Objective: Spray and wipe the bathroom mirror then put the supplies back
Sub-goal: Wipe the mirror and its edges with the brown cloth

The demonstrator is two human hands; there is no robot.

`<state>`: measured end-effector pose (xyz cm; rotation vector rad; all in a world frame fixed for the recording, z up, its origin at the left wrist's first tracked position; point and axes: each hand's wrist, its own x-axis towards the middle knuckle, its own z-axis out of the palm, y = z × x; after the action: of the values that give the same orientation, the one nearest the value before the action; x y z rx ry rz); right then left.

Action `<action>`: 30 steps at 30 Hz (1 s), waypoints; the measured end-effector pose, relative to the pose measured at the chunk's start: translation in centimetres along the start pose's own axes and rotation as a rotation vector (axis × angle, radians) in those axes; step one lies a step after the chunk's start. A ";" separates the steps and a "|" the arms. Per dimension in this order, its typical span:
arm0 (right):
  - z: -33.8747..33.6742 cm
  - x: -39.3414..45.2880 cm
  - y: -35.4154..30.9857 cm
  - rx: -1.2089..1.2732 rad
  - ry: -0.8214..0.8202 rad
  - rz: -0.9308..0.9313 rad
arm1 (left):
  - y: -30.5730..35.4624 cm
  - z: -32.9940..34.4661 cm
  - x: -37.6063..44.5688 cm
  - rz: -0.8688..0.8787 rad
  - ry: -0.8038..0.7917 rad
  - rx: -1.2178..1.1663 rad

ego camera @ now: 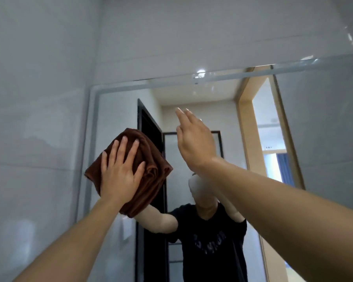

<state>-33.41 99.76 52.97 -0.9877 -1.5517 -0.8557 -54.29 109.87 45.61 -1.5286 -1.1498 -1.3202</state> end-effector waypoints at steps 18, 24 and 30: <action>4.3 -1.9 -3.4 0.078 -0.121 -0.118 | -5.7 0.7 -2.9 -0.224 0.003 0.165; -0.5 -4.0 3.0 0.035 -0.121 -0.059 | 2.7 0.7 -2.8 -0.265 0.022 0.083; -5.8 -7.3 6.3 0.196 0.100 -0.074 | 18.9 1.4 -0.7 -0.106 0.033 -0.040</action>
<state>-24.67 95.90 47.04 -0.7396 -1.5617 -0.7753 -35.71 106.00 44.64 -1.4859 -1.2048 -1.4416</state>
